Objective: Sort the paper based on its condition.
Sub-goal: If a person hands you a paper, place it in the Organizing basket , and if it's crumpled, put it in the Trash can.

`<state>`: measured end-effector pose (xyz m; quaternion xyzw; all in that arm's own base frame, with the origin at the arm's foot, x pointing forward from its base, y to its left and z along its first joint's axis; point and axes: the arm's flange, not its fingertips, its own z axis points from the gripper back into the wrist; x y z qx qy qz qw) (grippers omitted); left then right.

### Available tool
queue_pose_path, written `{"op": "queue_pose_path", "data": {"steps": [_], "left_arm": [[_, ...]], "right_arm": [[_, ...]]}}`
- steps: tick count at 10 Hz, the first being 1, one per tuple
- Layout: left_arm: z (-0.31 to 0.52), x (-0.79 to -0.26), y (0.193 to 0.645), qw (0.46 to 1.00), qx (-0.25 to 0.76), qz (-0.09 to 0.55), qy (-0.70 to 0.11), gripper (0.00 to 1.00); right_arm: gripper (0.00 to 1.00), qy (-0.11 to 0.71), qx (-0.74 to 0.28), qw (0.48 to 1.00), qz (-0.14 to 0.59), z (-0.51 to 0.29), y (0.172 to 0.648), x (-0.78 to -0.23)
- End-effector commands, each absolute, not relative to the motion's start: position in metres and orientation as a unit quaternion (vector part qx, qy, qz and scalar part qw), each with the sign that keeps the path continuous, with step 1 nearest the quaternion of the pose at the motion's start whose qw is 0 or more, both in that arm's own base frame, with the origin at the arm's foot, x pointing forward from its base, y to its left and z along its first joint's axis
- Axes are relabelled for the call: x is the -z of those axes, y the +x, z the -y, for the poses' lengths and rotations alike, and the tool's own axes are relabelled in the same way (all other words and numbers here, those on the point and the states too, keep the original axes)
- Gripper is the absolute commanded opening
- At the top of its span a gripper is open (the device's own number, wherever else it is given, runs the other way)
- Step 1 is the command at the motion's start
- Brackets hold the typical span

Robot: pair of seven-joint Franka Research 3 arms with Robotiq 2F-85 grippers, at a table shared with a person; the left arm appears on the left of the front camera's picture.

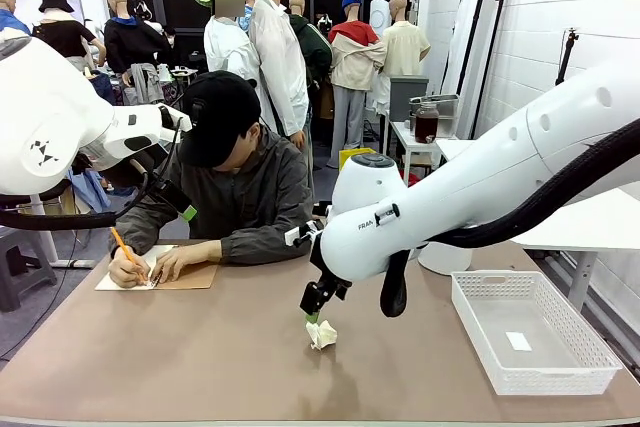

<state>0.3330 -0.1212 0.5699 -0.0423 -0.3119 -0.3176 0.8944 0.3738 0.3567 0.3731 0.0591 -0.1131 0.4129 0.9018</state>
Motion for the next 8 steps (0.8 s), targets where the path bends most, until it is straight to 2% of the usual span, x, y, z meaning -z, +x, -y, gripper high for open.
{"op": "queue_pose_path", "data": {"steps": [1,8], "left_arm": [[0.12,-0.57,0.333,0.895,0.317,0.311,-0.041,1.0],[0.12,-0.57,0.333,0.895,0.317,0.311,-0.041,1.0]], "right_arm": [[1.0,0.046,-0.398,0.912,0.091,-0.369,0.379,-0.365],[1.0,0.041,-0.378,0.924,0.05,-0.384,0.386,-0.332]]}}
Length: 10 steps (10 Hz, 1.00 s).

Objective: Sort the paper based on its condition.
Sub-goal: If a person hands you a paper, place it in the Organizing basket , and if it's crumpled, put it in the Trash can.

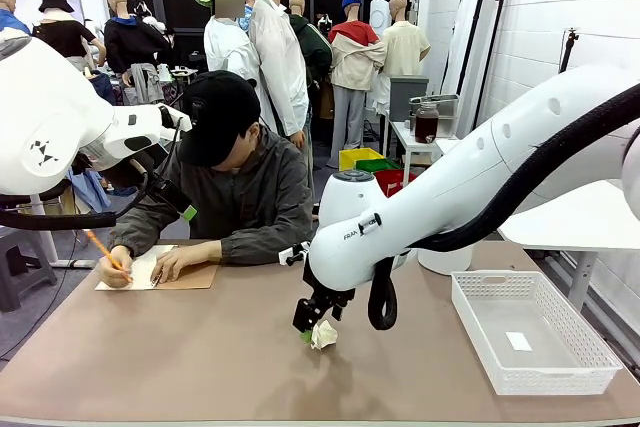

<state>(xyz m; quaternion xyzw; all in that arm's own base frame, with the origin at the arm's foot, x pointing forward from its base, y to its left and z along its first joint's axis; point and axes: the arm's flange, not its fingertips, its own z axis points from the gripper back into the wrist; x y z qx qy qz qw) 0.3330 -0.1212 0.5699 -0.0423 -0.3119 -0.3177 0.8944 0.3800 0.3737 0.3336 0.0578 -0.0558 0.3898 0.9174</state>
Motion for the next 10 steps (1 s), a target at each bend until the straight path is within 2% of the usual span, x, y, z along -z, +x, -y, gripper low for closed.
{"op": "queue_pose_path", "data": {"steps": [1,7,8,10], "left_arm": [[0.12,-0.57,0.333,0.895,0.317,0.311,-0.041,1.0],[0.12,-0.57,0.333,0.895,0.317,0.311,-0.041,1.0],[0.12,-0.57,0.333,0.895,0.317,0.311,-0.041,1.0],[0.12,-0.57,0.333,0.895,0.317,0.311,-0.041,1.0]], "right_arm": [[1.0,0.041,-0.376,0.925,0.048,-0.385,0.386,-0.33],[1.0,0.039,-0.358,0.933,0.027,-0.388,0.396,-0.316],[0.89,0.039,-0.354,0.934,0.024,-0.388,0.399,-0.315],[0.6,0.037,-0.35,0.936,0.018,-0.388,0.4,-0.314]]}}
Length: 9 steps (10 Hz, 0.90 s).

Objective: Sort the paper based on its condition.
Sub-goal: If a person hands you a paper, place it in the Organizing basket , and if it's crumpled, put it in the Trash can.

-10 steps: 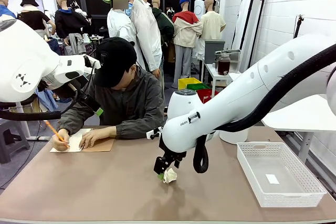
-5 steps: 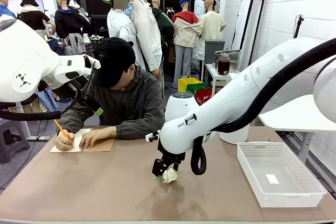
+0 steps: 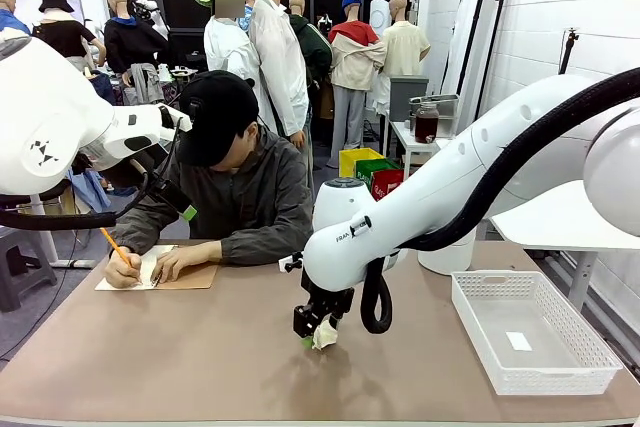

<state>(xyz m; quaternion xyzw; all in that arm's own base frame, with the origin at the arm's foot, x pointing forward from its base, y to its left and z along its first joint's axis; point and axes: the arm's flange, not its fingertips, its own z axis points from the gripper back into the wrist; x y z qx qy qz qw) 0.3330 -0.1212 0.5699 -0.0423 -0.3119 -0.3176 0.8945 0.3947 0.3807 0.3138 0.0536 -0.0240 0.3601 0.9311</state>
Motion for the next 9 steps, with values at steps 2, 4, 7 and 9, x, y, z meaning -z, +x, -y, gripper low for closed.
{"op": "queue_pose_path", "data": {"steps": [2,4,7,9], "left_arm": [[0.1199,-0.5703,0.3332,0.895,0.317,0.311,-0.041,1.0],[0.1199,-0.5703,0.3332,0.895,0.317,0.311,-0.041,1.0],[0.1199,-0.5703,0.3332,0.895,0.317,0.311,-0.041,1.0],[0.1199,-0.5703,0.3332,0.895,0.317,0.311,-0.041,1.0]], "right_arm": [[0.6,0.039,-0.348,0.936,0.016,-0.3881,0.4019,-0.3134],[0.44,0.039,-0.348,0.937,0.016,-0.388,0.4034,-0.3132],[0.08,0.041,-0.35,0.936,0.015,-0.3872,0.4046,-0.3132],[0.08,0.039,-0.352,0.935,0.015,-0.3872,0.4048,-0.3131]]}}
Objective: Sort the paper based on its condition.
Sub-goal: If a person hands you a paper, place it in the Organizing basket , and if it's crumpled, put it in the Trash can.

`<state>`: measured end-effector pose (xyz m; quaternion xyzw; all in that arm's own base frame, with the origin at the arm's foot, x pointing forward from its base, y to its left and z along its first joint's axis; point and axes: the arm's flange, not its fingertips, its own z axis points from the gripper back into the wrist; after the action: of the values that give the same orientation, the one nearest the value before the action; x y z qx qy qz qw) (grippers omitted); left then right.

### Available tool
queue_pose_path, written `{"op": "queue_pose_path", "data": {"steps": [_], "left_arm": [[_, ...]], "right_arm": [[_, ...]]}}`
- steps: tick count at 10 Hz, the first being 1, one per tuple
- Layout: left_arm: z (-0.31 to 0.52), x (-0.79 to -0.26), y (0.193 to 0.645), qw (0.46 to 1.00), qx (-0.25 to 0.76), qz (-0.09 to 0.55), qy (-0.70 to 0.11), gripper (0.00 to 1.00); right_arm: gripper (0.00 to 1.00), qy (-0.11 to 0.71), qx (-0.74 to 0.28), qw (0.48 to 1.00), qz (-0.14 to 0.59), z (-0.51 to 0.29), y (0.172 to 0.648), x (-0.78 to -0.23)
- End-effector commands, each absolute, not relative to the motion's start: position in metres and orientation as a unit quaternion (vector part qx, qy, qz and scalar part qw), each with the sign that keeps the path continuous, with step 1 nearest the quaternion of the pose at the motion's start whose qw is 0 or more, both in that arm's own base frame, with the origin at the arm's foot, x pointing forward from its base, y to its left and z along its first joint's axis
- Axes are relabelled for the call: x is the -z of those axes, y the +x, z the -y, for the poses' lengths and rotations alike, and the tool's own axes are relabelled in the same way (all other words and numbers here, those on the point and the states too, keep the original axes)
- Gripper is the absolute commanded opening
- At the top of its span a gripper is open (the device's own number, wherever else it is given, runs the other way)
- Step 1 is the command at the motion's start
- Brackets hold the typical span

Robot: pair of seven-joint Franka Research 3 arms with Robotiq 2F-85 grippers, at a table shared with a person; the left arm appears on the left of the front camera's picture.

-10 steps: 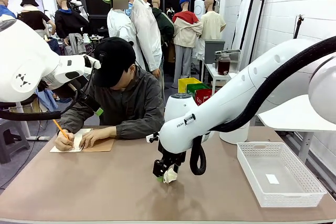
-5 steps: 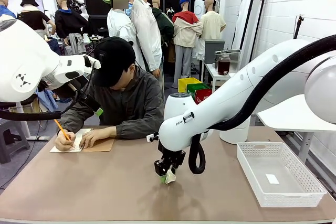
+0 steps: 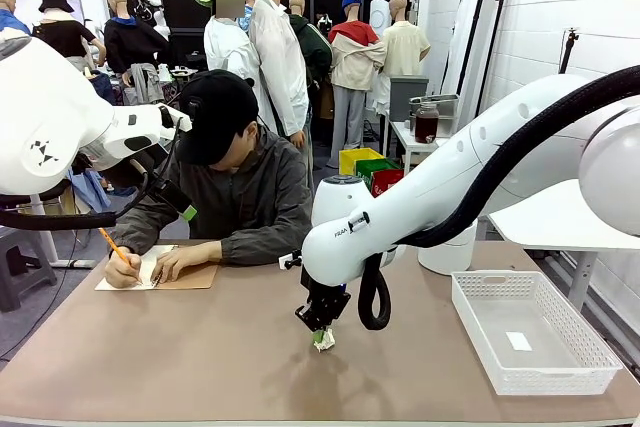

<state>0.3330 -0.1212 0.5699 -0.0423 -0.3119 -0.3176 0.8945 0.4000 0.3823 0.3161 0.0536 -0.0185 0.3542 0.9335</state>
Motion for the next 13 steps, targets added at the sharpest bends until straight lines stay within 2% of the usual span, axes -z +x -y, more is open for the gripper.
{"op": "queue_pose_path", "data": {"steps": [1,4,8,10,13], "left_arm": [[0.12,-0.57,0.333,0.895,0.317,0.311,-0.041,1.0],[0.12,-0.57,0.333,0.895,0.317,0.311,-0.041,1.0],[0.12,-0.57,0.333,0.895,0.317,0.311,-0.041,1.0],[0.12,-0.57,0.333,0.895,0.317,0.311,-0.041,1.0],[0.12,-0.57,0.333,0.895,0.317,0.311,-0.041,1.0]], "right_arm": [[0.08,0.038,-0.353,0.935,0.015,-0.387,0.405,-0.313],[0.08,0.025,-0.355,0.934,0.025,-0.382,0.405,-0.325],[0.08,-0.039,-0.342,0.935,0.087,-0.33,0.407,-0.429],[0.08,-0.067,-0.3,0.944,0.124,-0.292,0.426,-0.479],[0.08,-0.099,-0.269,0.949,0.133,-0.253,0.464,-0.516]]}}
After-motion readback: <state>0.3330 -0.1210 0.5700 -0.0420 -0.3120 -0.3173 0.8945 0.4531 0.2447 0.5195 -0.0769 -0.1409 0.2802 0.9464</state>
